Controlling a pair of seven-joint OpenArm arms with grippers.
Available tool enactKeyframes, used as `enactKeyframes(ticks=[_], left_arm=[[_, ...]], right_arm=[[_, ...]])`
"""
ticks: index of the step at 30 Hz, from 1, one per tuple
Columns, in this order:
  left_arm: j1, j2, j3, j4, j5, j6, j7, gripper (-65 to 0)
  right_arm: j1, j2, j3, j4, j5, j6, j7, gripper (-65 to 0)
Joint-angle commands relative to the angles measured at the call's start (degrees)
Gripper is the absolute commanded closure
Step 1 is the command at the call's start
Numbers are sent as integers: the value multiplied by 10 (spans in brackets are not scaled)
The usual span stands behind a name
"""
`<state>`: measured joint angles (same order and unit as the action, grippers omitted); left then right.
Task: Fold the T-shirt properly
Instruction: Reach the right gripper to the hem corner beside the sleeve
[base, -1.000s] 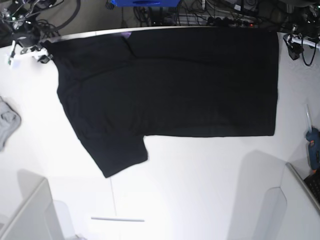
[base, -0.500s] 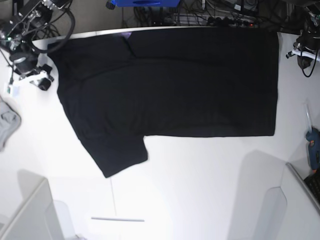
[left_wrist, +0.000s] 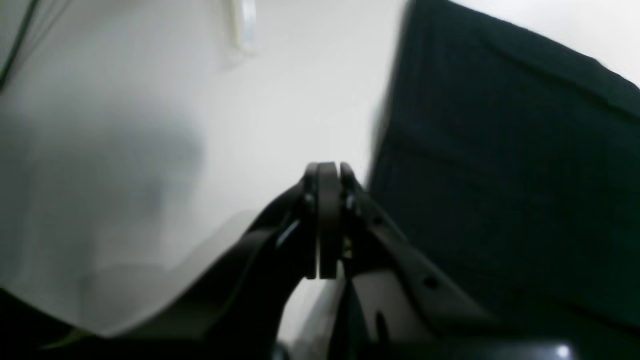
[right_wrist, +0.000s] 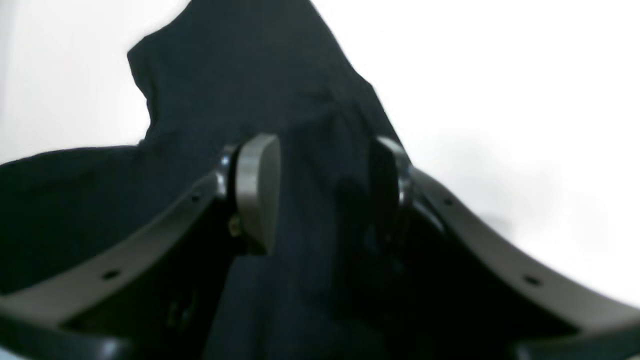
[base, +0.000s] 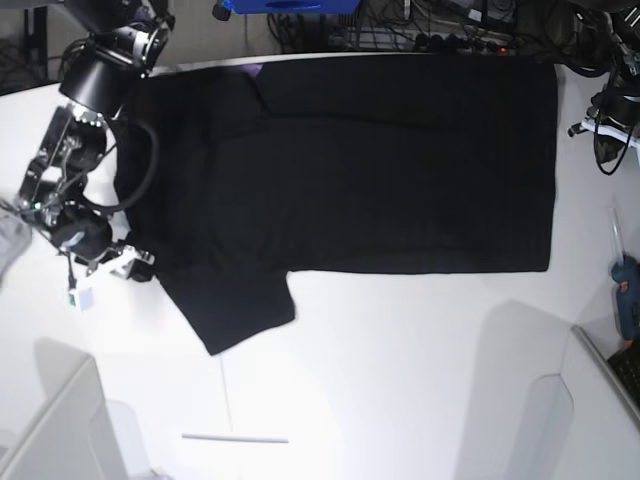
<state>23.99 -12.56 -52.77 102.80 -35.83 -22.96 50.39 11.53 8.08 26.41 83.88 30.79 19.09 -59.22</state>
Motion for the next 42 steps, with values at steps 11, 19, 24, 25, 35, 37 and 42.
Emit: enactKeyframes(ticks=[11,19,24,25,35,37,42], left_arm=[[1,-8,-5,17,-7,-3,-11,-13],[1,-8,-5,17,-7,-3,-11,-21],[1,-8,-5,17,-7,-3,-11,-23],[1,-8,-5,17,-7,-3,-11,-23],[1,-8,-5,13,-7,-3,-11,-23],[0,-8,-3,13,-7,-3,-11,-23],[-14,-8,-3,12,-7,-3,-9,-23]], right_arm=[[142,48,-111,-241,9,2,117,-279],[203,60,-185,-357,9,2,183,-291],[237,61,-226,-427,9,2,223,-363],[243,64,-235,-440,8,2,233,-363],[291,67,-271,-562,-89,6,314,-366],[290,67,-272,-562,-88,7,312,-366],[286,57,-272,-553,-88,21,281,-365]])
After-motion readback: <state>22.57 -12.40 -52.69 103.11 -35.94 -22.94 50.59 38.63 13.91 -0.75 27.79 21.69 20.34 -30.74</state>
